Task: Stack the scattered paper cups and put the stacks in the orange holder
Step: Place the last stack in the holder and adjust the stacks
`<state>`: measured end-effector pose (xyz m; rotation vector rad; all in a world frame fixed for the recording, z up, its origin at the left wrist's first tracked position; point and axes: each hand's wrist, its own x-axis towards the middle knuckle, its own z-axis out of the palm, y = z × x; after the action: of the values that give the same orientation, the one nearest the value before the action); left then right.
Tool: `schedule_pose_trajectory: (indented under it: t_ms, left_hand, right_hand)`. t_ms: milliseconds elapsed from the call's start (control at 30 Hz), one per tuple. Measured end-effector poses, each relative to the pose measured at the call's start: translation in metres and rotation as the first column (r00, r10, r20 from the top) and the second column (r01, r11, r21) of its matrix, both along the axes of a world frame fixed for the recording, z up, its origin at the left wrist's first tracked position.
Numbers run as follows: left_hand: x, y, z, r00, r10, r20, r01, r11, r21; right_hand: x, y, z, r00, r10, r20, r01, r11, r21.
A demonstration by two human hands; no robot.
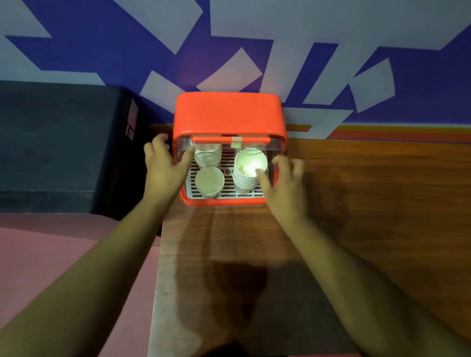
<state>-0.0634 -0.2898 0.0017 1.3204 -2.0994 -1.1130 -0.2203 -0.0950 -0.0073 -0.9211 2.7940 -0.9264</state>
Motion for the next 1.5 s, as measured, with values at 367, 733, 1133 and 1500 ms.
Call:
schedule_pose_trajectory:
  t_ms: [367,733,1133,1500]
  left_hand:
    - [0.017,0.074,-0.028,0.911,-0.399,-0.103,0.409,0.906,0.113]
    - [-0.04,0.09,-0.011,0.866,-0.462,-0.192,0.478,0.877,0.047]
    - [-0.035,0.079,-0.025,0.892,-0.428,-0.147,0.447,0.884,0.14]
    - [0.024,0.034,0.014,0.858,-0.244,-0.451,0.398,0.872,0.285]
  right_hand:
    - [-0.004,0.014,0.006,0.963,0.262,0.063,-0.267,0.958,0.102]
    - [-0.001,0.022,0.022,0.918,0.377,0.122,-0.374,0.926,-0.045]
    - [-0.008,0.023,0.053,0.932,0.363,0.02,-0.346,0.904,-0.252]
    - [0.03,-0.015,0.048,0.862,0.506,0.035,-0.474,0.829,-0.296]
